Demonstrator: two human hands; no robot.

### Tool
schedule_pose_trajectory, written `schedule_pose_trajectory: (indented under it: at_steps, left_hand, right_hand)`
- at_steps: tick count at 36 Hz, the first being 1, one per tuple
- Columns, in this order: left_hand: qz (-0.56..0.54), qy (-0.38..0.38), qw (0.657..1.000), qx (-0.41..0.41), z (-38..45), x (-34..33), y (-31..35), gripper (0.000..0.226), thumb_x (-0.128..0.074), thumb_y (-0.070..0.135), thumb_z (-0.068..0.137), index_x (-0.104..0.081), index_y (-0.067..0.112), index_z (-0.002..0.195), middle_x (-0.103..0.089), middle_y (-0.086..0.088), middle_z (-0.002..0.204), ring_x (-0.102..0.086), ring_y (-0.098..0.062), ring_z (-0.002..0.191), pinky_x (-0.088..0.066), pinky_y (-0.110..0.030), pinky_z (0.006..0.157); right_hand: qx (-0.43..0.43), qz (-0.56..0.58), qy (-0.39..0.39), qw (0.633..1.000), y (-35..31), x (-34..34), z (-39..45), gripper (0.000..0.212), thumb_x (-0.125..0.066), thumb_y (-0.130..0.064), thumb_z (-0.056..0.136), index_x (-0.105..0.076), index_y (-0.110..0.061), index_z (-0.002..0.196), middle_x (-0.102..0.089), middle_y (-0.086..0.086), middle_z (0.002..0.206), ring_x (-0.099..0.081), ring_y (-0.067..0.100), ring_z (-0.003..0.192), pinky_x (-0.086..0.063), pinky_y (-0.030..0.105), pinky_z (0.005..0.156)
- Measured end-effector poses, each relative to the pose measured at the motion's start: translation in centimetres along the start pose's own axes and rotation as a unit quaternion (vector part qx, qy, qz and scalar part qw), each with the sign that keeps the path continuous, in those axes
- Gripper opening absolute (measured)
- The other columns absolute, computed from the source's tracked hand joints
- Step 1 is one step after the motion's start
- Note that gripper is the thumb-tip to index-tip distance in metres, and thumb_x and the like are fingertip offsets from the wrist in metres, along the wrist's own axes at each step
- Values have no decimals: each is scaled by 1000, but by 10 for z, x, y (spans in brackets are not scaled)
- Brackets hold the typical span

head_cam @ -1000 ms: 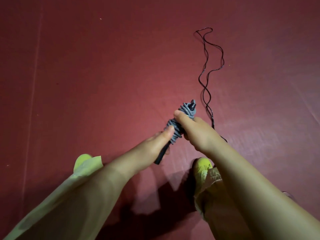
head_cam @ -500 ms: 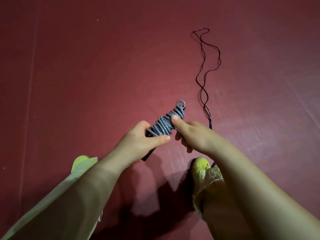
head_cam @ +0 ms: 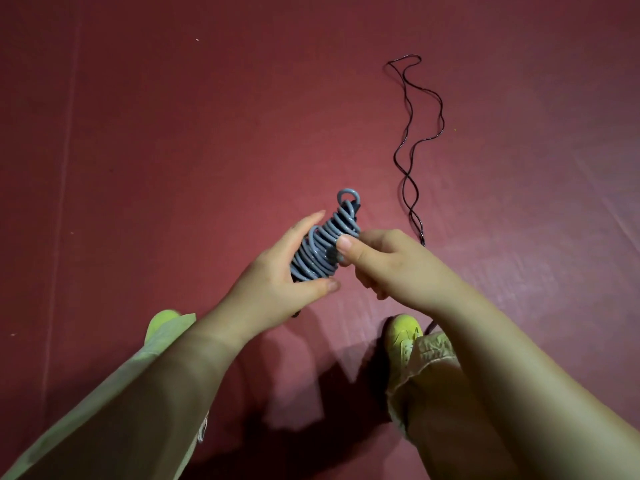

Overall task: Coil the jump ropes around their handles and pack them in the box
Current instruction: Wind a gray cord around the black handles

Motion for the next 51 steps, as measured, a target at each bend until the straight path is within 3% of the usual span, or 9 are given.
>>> schedule_pose_trajectory:
  at_steps: [9, 18, 23, 28, 30, 35, 44, 47, 51]
  left_hand:
    - [-189, -39, 978, 75, 6, -6, -17, 63, -79, 24, 60, -54, 27, 117, -66, 8, 82, -61, -10, 69, -50, -23, 65]
    - [-185, -78, 970, 134, 4, -19, -26, 44, -77, 2, 72, -55, 21, 106, -64, 3, 73, -60, -14, 62, -49, -22, 59]
    - [-194, -96, 963, 163, 4, -26, -26, 43, -78, 9, 72, -54, 27, 103, -61, 3, 80, -59, -12, 65, -54, -28, 61]
    - [-192, -111, 961, 163, 7, -28, -20, 40, -72, 23, 62, -58, 25, 99, -60, 4, 77, -59, -13, 69, -58, -33, 64]
    - [-189, -109, 964, 154, 8, -29, -15, 37, -78, 16, 69, -55, 23, 98, -58, 1, 80, -60, -11, 63, -55, -27, 58]
    - [-176, -118, 966, 146, 6, -29, -6, 24, -66, 7, 86, -49, 22, 97, -58, -2, 75, -57, -6, 49, -43, -17, 43]
    - [-195, -60, 966, 157, 2, -24, 1, 10, -48, 31, 95, -52, 23, 90, -59, 3, 63, -51, -2, 38, -39, -16, 37]
    - [-211, -29, 963, 168, 3, -18, -4, 30, -44, 46, 92, -59, 22, 83, -60, 7, 53, -54, -7, 44, -43, -22, 48]
    - [-265, -61, 949, 157, 3, -26, -6, 34, -73, 41, 77, -58, 17, 96, -65, 2, 78, -61, -17, 75, -47, -37, 75]
  right_hand:
    - [-3, 9, -34, 999, 2, 7, -6, 13, -54, -24, 97, -58, -14, 105, -68, -2, 79, -63, 14, 62, -54, 31, 67]
    - [-19, -73, 87, 993, 19, 37, -4, 32, -57, -34, 94, -56, -13, 70, -63, 7, 67, -61, 25, 65, -50, 40, 69]
    - [-9, 187, 86, 978, 15, 30, -3, 23, -55, -32, 74, -71, -15, 72, -60, 3, 85, -53, 15, 82, -43, 33, 82]
    - [19, 475, 47, 878, 13, 20, 0, 10, -68, -11, 49, -68, -13, 59, -72, 12, 98, -67, 27, 94, -54, 38, 88]
    - [4, 551, 28, 834, 15, 18, 1, 31, -78, -18, 42, -68, -7, 69, -71, 17, 107, -67, 31, 101, -52, 43, 96]
    - [-27, 586, 45, 809, 18, 16, 4, 11, -55, -14, 78, -65, -9, 76, -70, 16, 107, -67, 26, 100, -50, 40, 97]
    - [-44, 552, 59, 830, 11, 11, 4, 13, -57, -13, 73, -70, -11, 70, -74, 8, 93, -71, 15, 82, -59, 27, 75]
    - [-54, 555, 55, 829, 10, 9, 5, 10, -59, -15, 74, -66, -9, 76, -70, 9, 95, -70, 14, 80, -59, 26, 74]
    - [-43, 611, 19, 790, 8, 5, 6, 9, -73, -19, 65, -71, -11, 68, -73, 9, 94, -72, 16, 84, -58, 26, 70]
Point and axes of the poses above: each hand's wrist, its own z-axis towards the middle knuckle, its own x-axis out of the back of the hand, y = z × x, the point moved 7 cm from there along z, towards the middle knuckle
